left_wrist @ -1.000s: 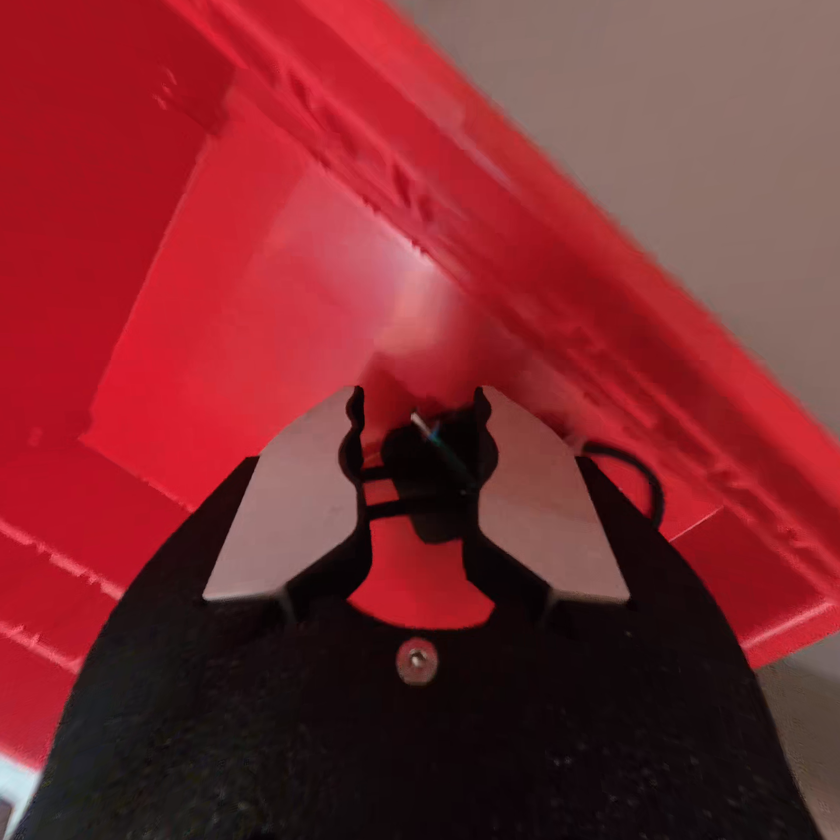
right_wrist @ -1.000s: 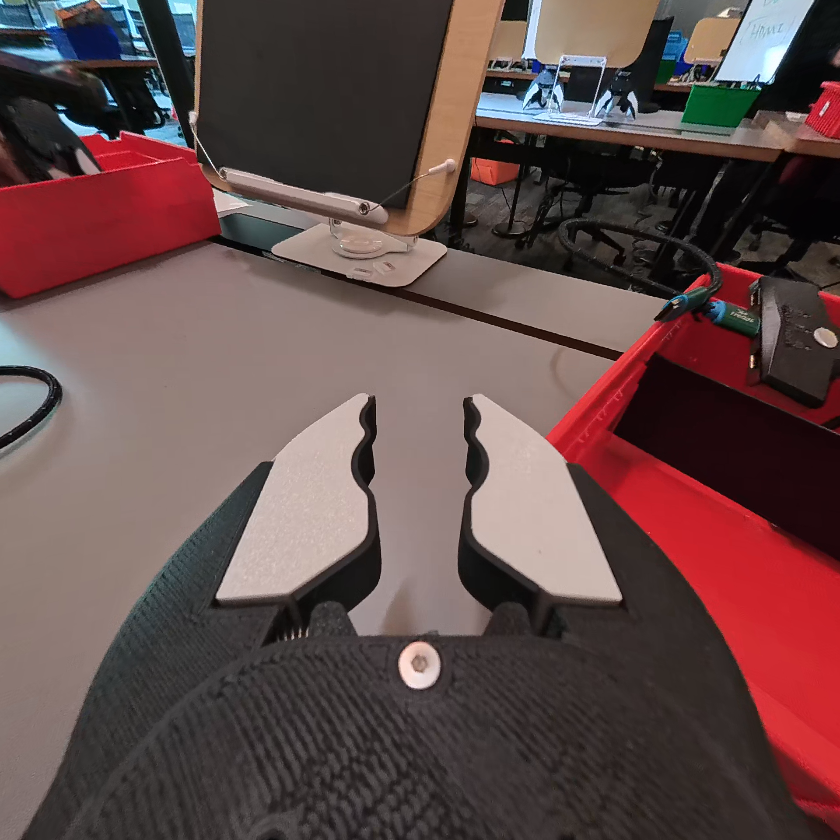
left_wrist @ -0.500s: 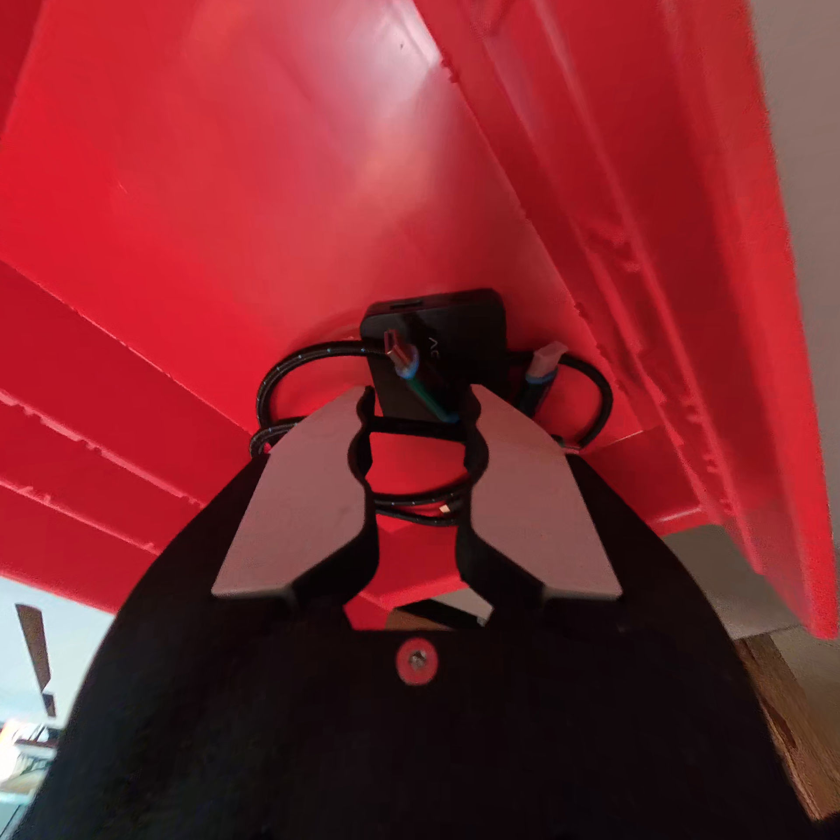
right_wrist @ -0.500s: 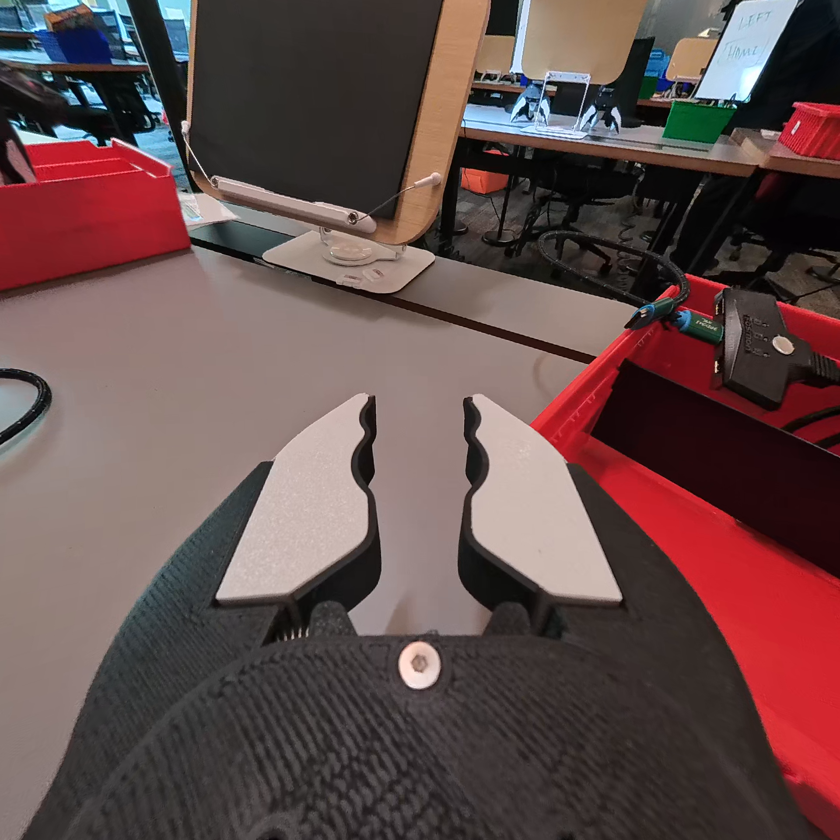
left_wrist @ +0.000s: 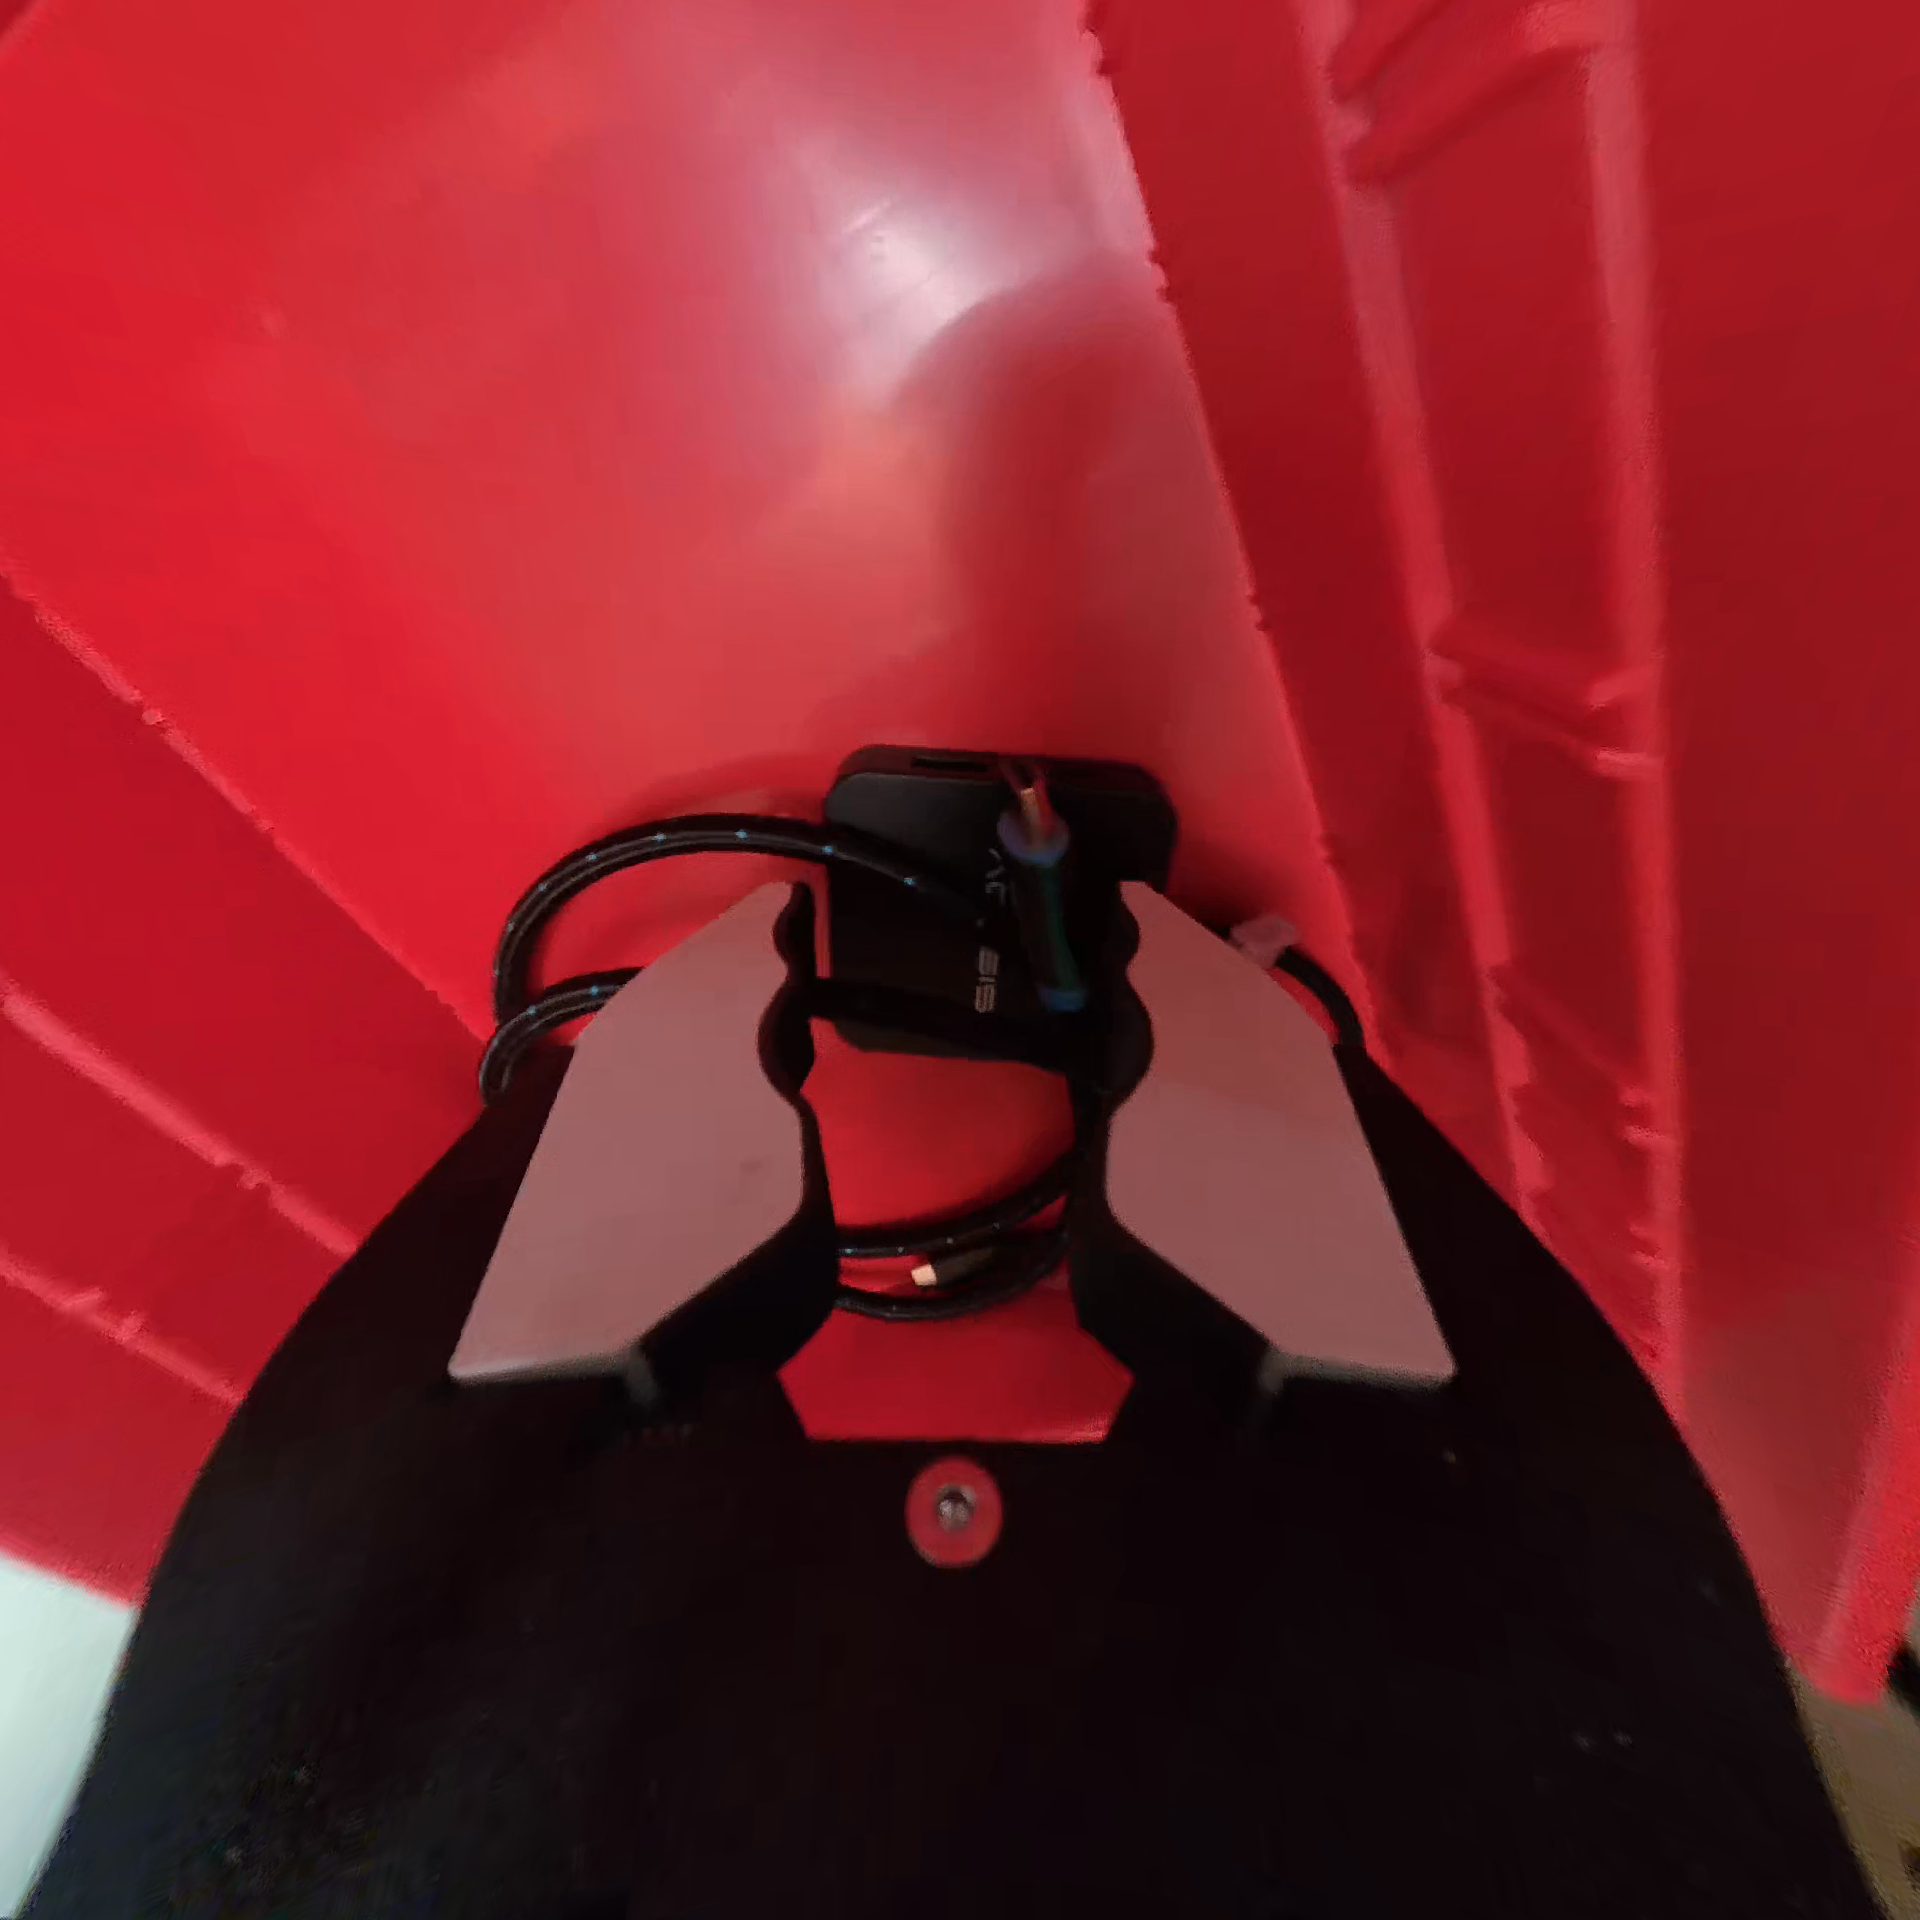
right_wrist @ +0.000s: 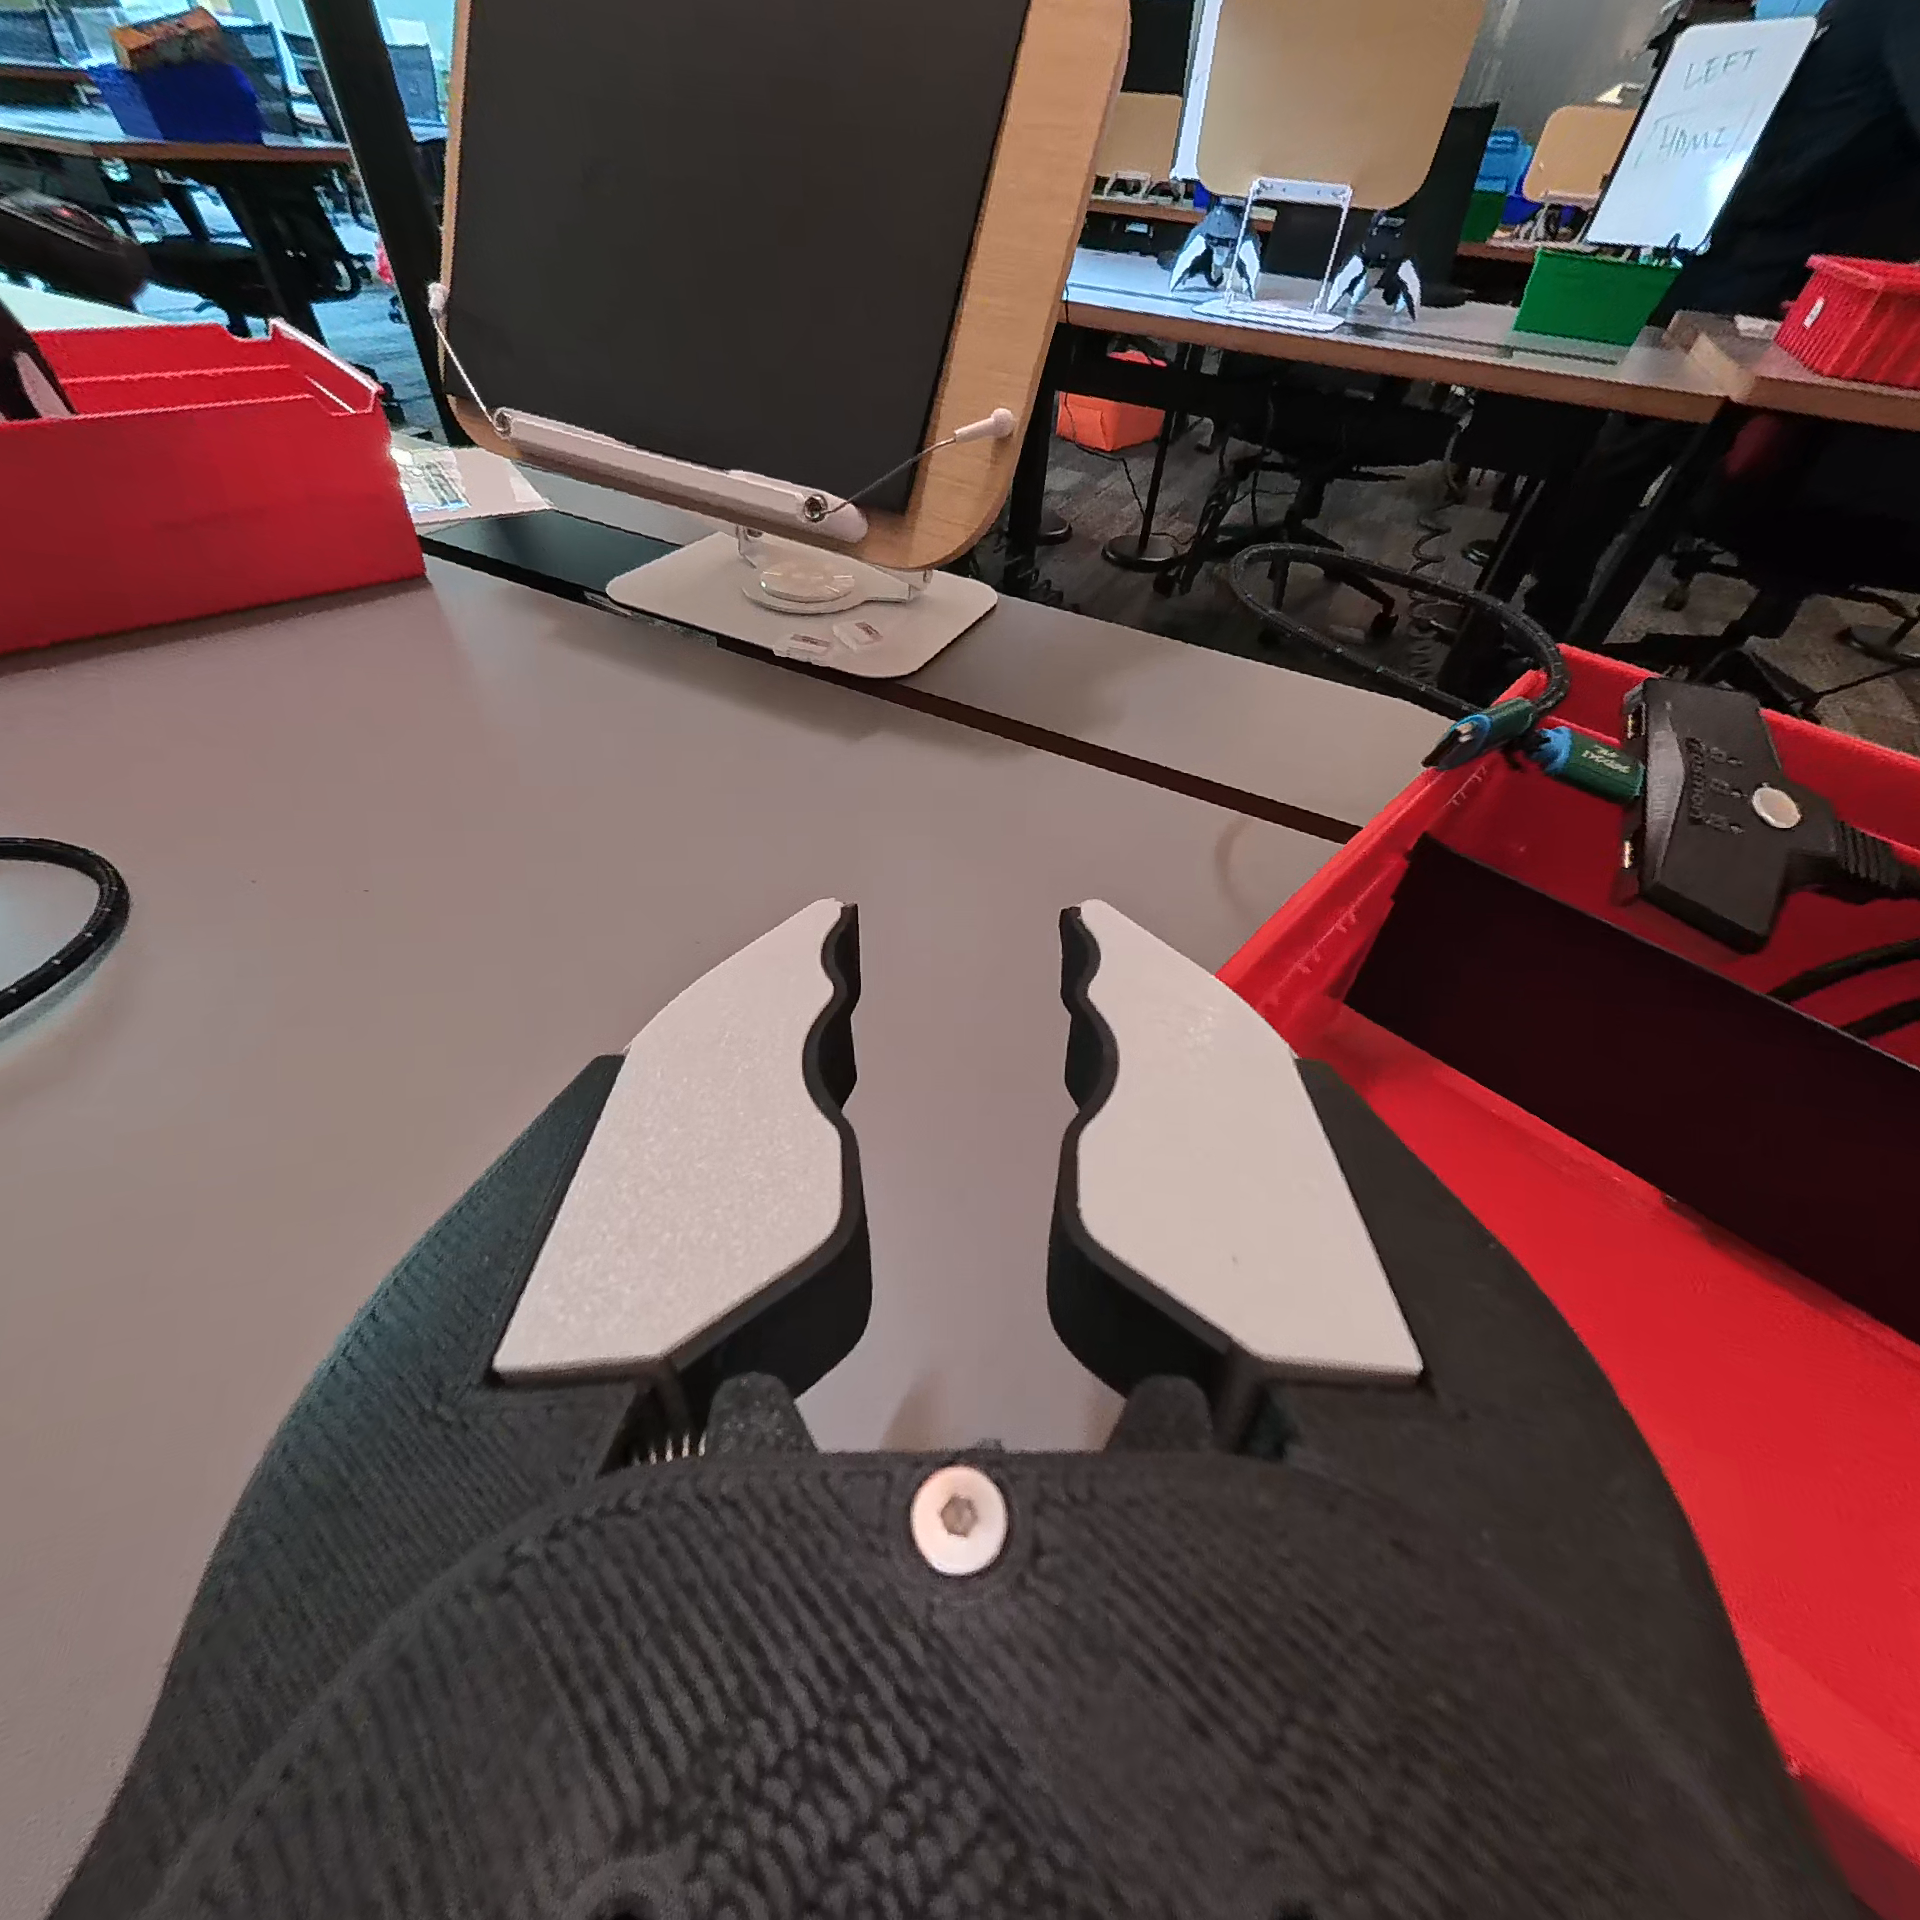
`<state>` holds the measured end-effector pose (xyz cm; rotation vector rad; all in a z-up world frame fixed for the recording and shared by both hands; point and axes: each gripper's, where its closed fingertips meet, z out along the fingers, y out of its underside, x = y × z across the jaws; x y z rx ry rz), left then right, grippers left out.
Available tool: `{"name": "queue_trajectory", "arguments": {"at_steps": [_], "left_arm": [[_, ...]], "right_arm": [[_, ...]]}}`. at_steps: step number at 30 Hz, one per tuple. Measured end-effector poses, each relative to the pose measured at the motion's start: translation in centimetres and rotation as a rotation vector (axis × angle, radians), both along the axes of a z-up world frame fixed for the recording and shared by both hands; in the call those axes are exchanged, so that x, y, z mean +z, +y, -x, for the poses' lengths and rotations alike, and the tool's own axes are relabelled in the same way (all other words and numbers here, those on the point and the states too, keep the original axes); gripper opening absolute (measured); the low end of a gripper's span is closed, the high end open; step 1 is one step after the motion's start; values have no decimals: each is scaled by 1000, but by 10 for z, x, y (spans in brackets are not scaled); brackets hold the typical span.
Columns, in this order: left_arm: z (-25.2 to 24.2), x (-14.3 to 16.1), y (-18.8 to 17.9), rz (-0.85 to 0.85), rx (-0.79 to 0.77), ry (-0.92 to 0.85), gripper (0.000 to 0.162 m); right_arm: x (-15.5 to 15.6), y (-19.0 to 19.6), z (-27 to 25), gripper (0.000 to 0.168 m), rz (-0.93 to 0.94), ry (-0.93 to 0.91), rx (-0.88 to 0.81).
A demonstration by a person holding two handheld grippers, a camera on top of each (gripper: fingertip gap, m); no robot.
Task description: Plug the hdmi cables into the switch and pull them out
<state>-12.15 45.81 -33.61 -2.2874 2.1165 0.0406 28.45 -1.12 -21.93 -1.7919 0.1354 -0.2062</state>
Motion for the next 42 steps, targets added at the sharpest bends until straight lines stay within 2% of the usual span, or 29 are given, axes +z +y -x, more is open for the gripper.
{"name": "queue_trajectory", "arguments": {"at_steps": [1,2,5,7,9,10,15,17,20,24,27,30,32,35,39,42], "left_arm": [[-2,3,3,-31,49,-26,55],[-6,8,6,-56,125,-72,63],[-11,32,24,-119,429,-255,65],[7,37,33,-138,561,-257,71],[25,26,30,-96,646,-204,86],[28,17,25,-52,686,-189,88],[7,-7,7,136,815,-237,81],[2,-11,11,93,818,-231,77],[0,-16,11,1,776,-125,83],[-19,-11,15,-66,679,-209,35],[-17,-9,21,-129,624,-261,23],[-16,5,27,-156,648,-376,16],[-10,15,28,-108,724,-443,41],[17,8,20,-30,828,-314,79],[17,-8,2,76,863,-246,86],[7,-10,4,70,892,-247,90]], "right_arm": [[0,0,1,37,4,-2,3],[-1,0,1,38,10,-6,5],[-2,-1,0,38,22,-16,-3],[-1,0,0,38,14,-8,-2],[0,1,2,38,6,-4,5],[0,2,4,38,8,-6,12],[1,4,9,38,9,-14,33],[4,3,10,38,5,-17,33],[7,2,11,38,-9,-14,35],[9,5,17,38,-15,-12,53],[11,5,21,38,6,-49,64],[11,4,21,38,16,-62,61],[13,3,21,38,4,-51,60],[16,3,22,38,-9,-45,62],[15,7,26,38,-9,-39,74],[12,9,30,38,9,-48,89]]}}
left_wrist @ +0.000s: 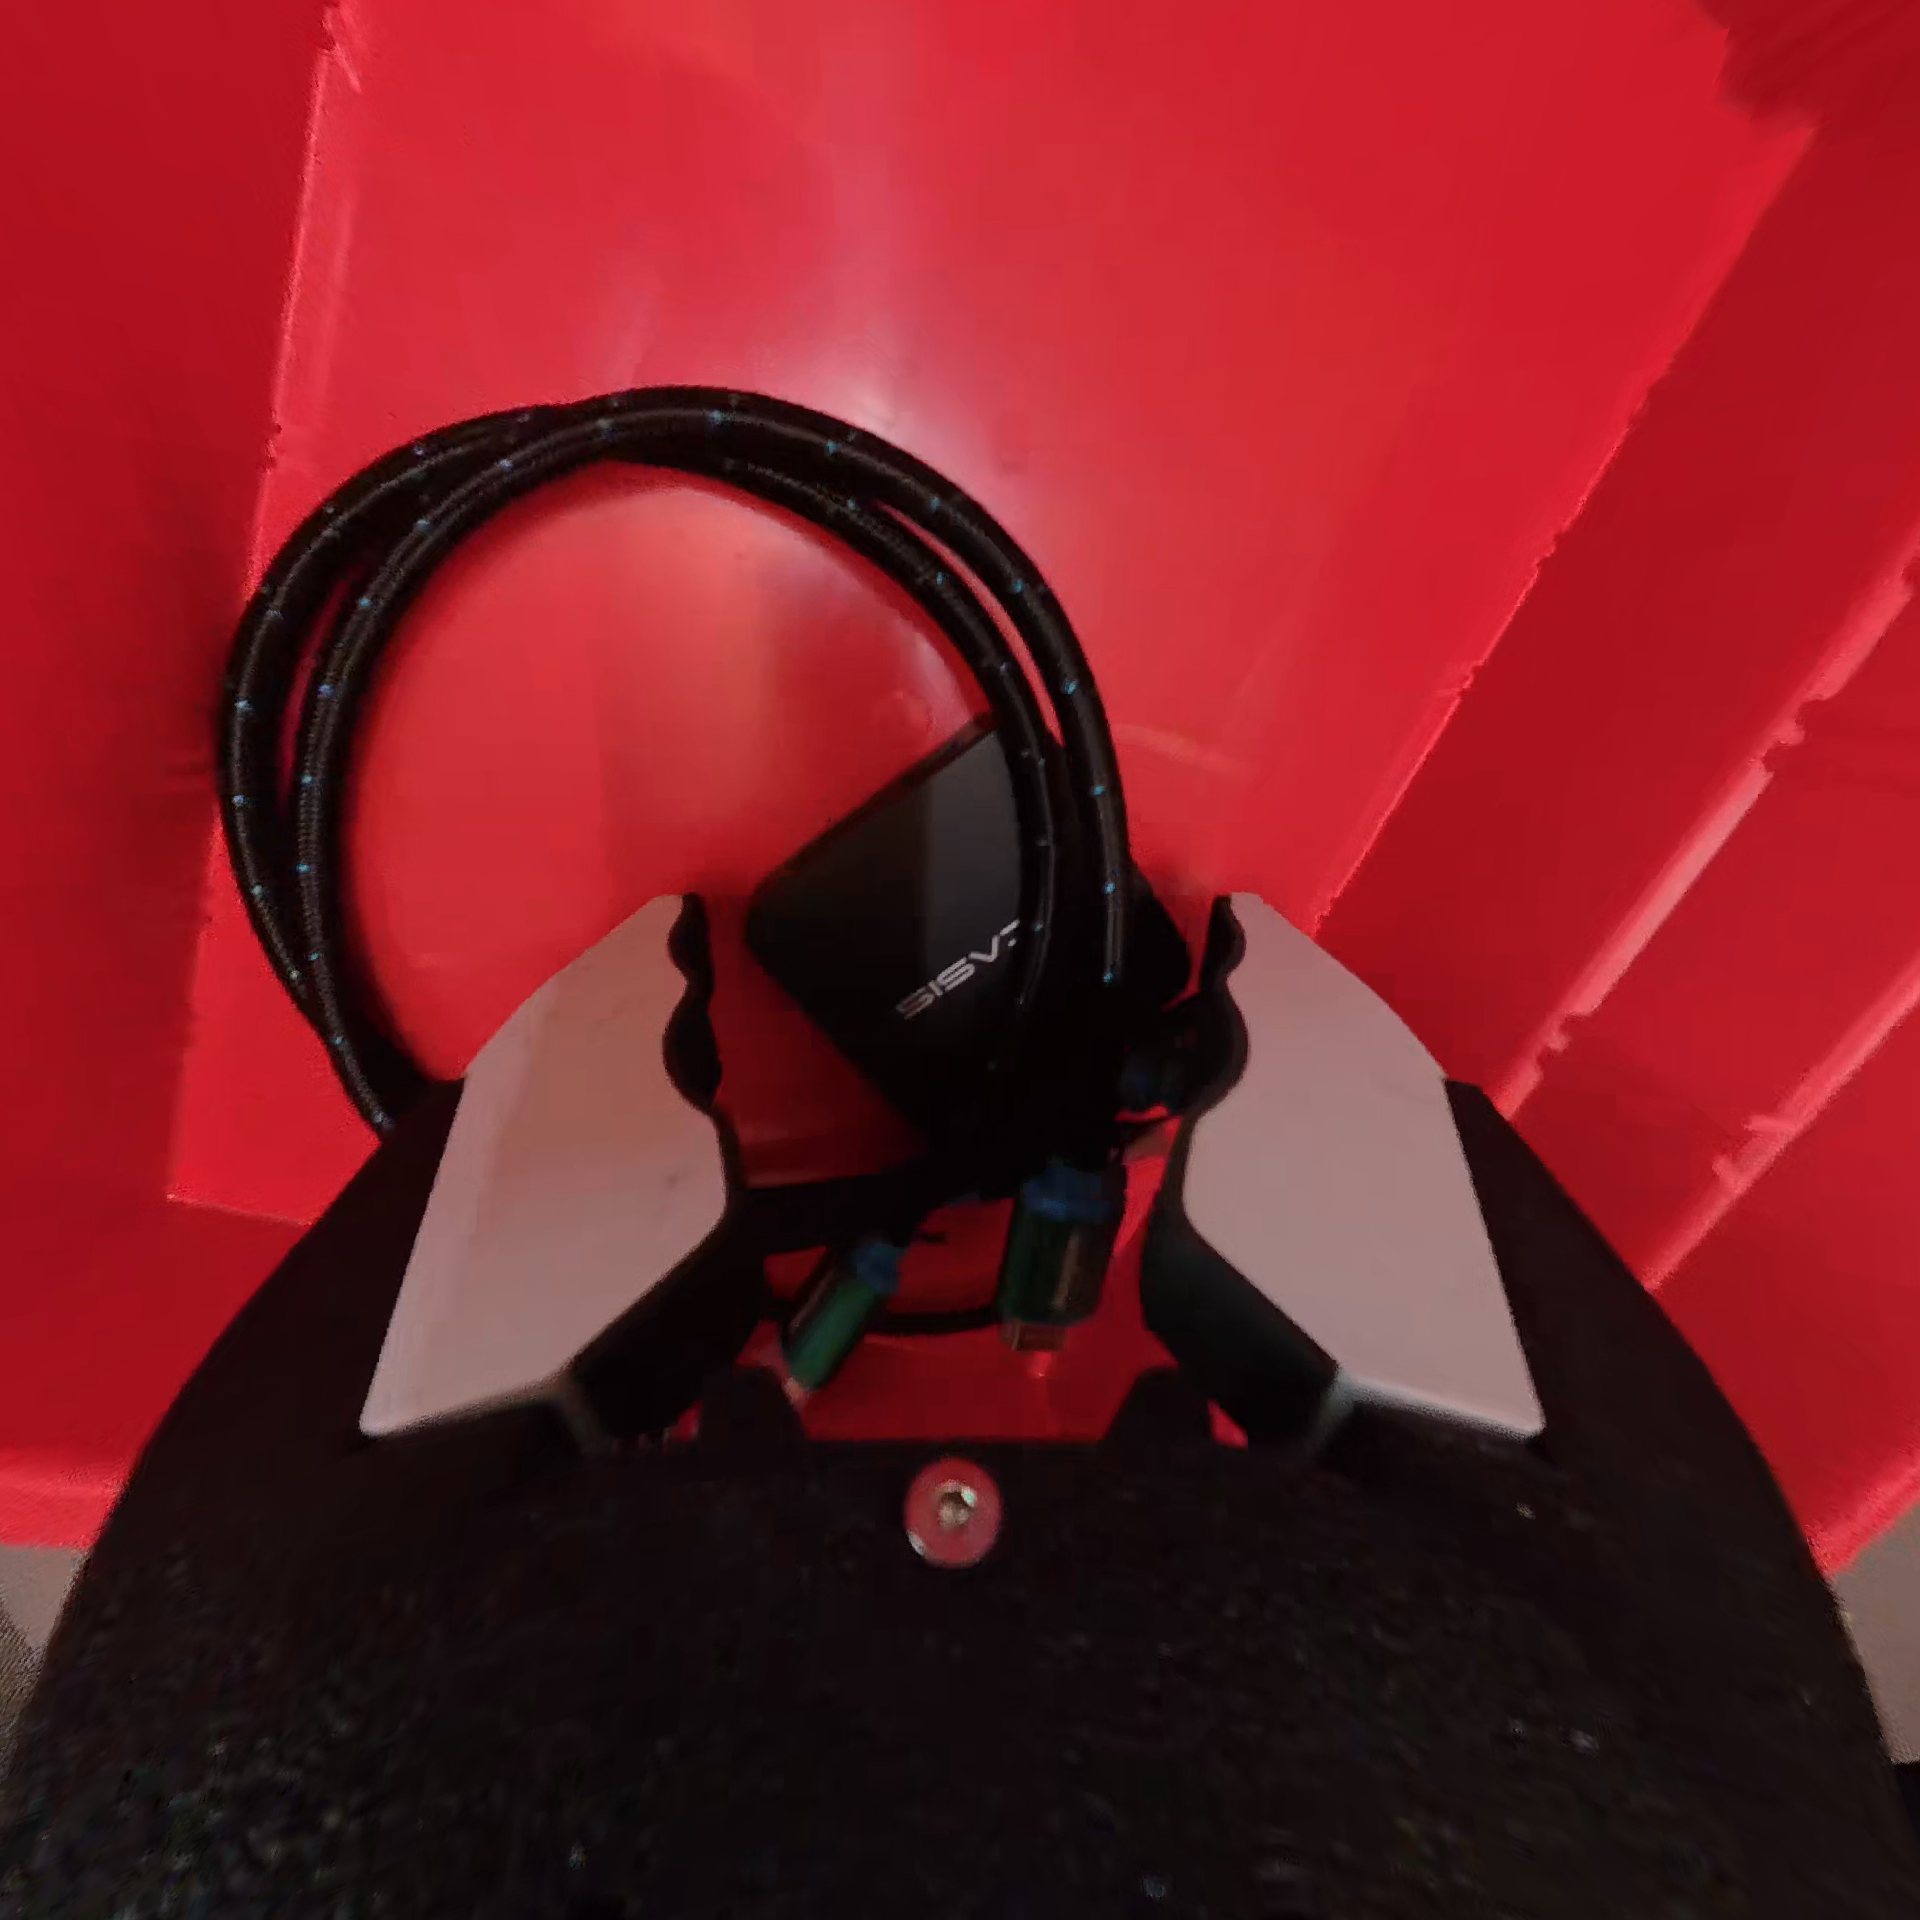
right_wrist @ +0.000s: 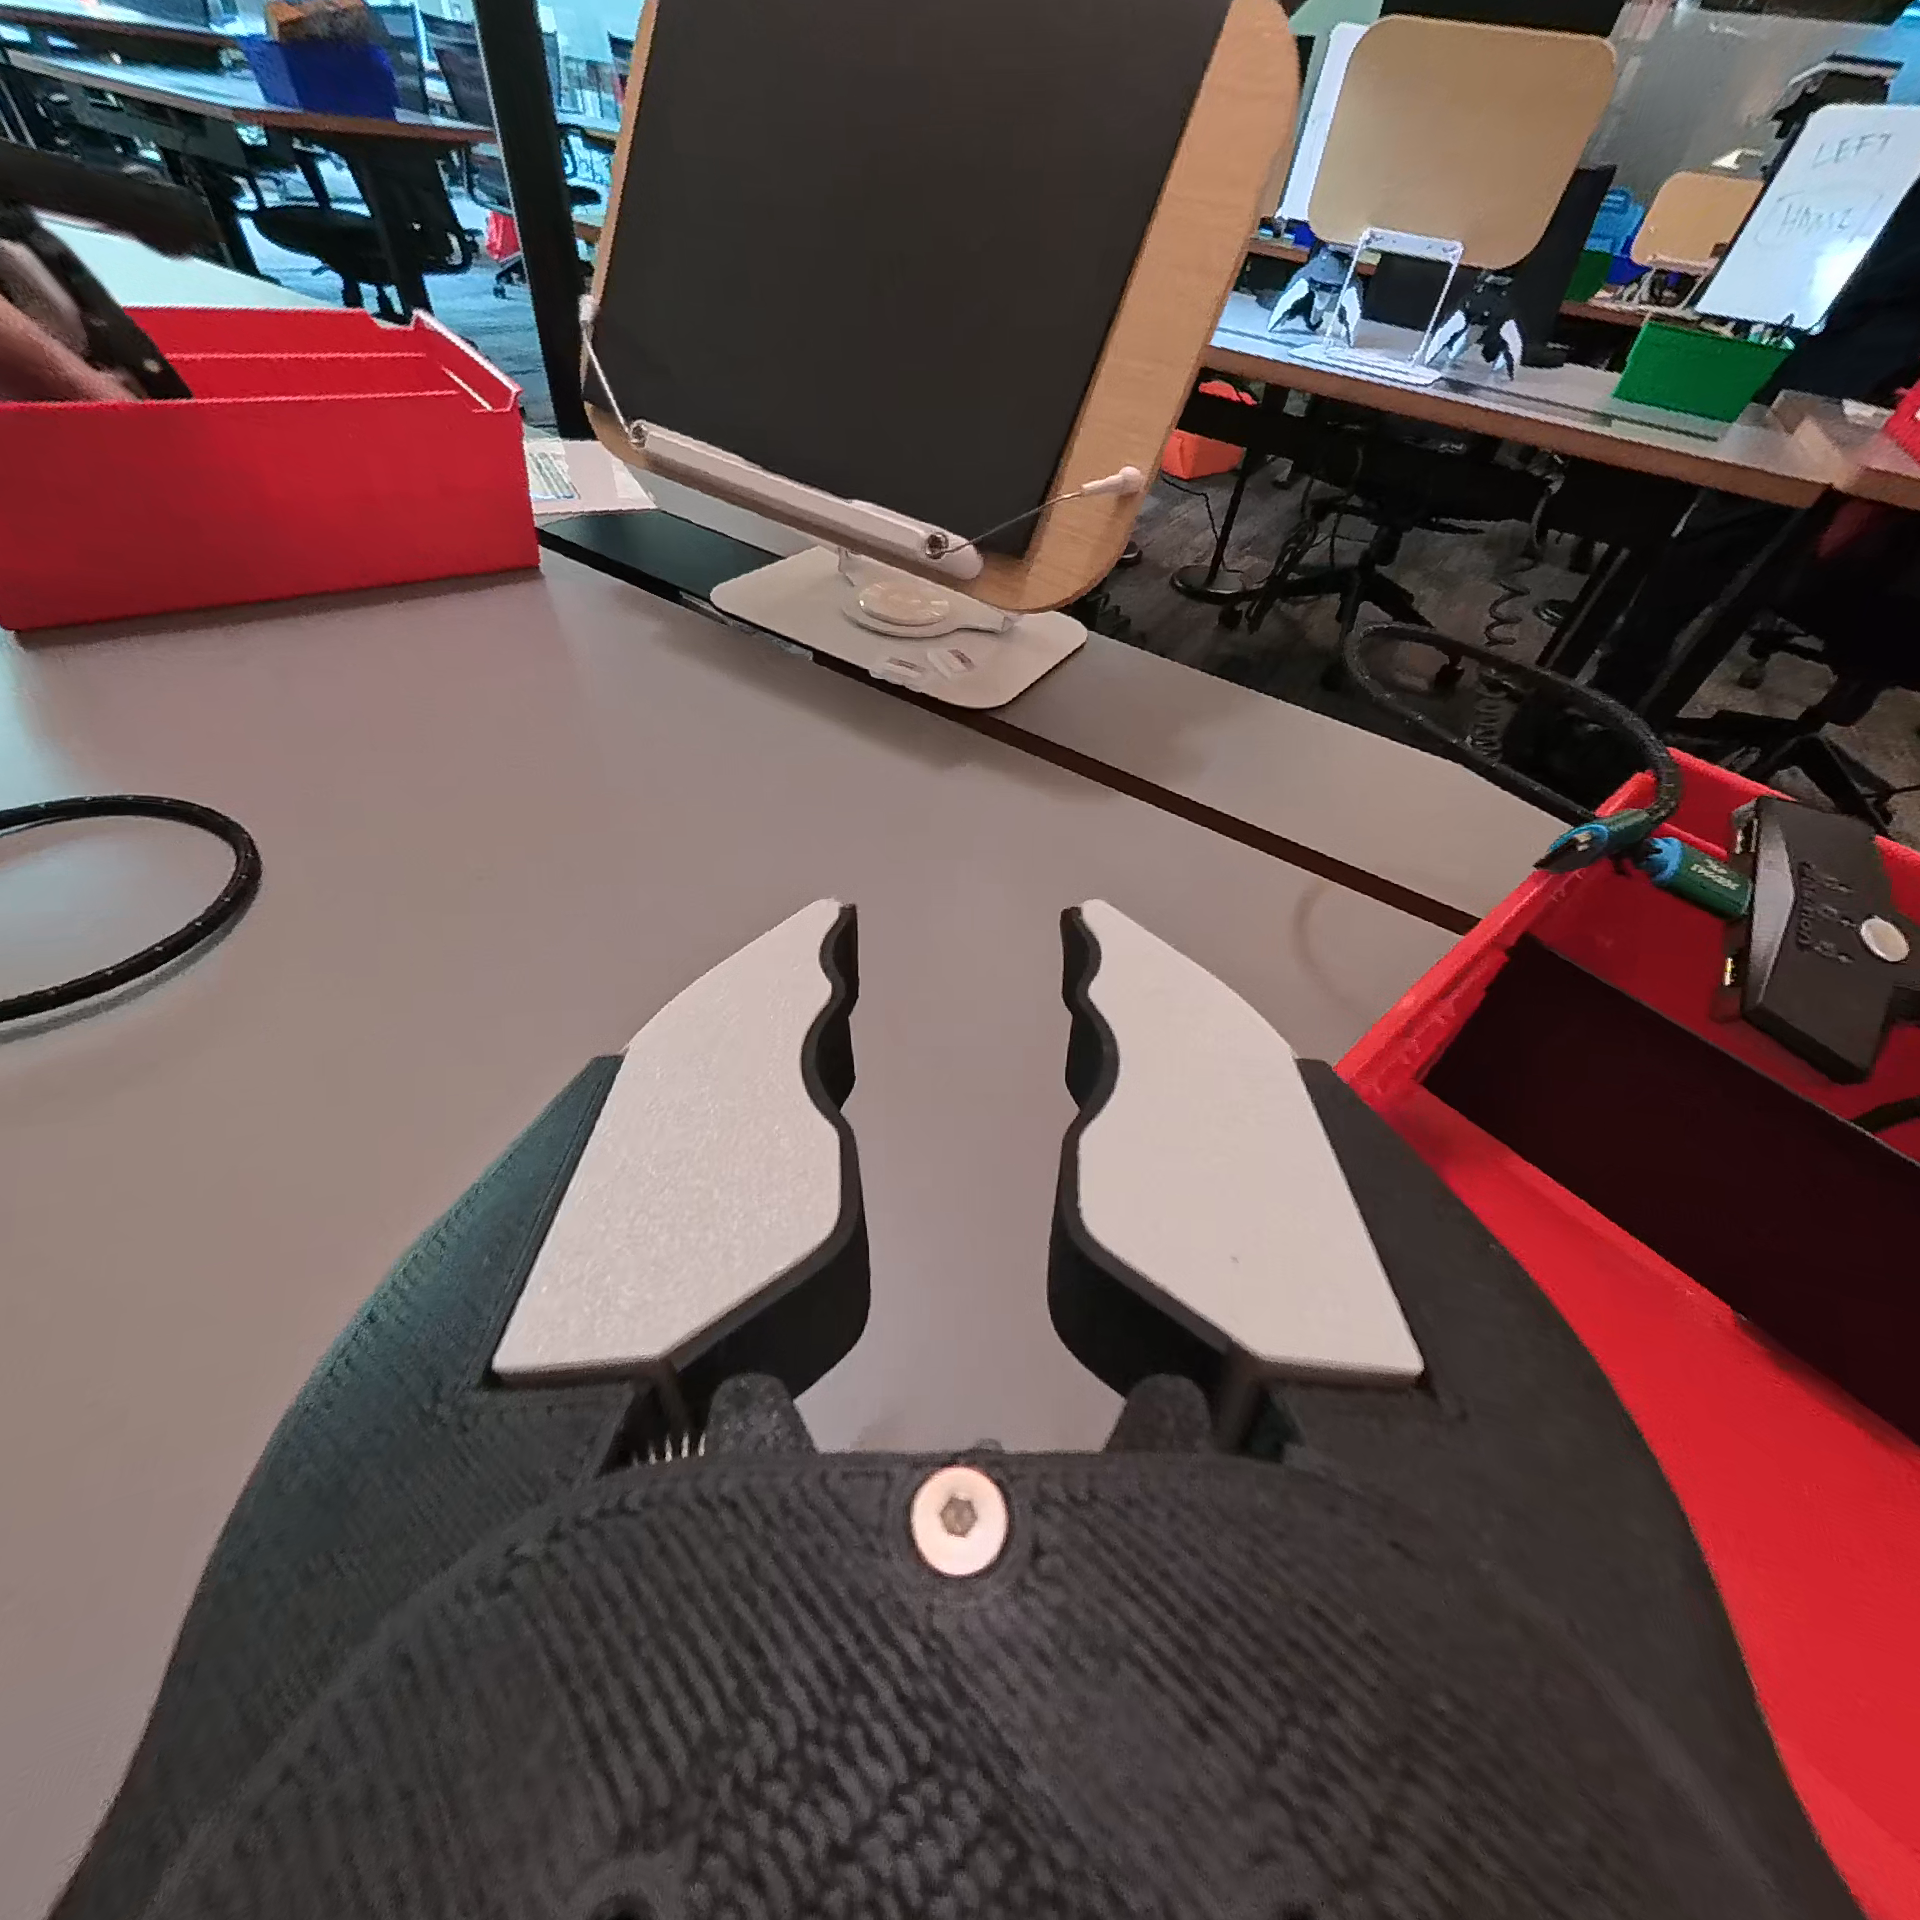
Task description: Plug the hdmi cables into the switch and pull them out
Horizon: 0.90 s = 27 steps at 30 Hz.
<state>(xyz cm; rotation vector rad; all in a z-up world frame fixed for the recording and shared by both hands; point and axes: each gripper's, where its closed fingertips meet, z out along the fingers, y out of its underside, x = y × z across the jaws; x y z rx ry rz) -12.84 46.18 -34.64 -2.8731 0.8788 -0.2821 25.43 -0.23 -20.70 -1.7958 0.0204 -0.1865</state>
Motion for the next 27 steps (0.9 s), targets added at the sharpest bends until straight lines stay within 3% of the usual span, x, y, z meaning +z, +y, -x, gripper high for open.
{"name": "queue_trajectory", "arguments": {"at_steps": [4,14,21,27], "left_arm": [[-2,-7,-3,-33,-81,150,89],[-11,0,2,-138,-179,41,76],[-19,63,23,-285,-65,-317,70],[-30,136,24,-302,15,-829,68]], "right_arm": [[3,-3,-1,38,5,-23,-7],[10,-14,-12,38,-30,-3,-34],[9,-14,-13,38,-27,-1,-38],[3,13,24,38,-23,25,91]]}}
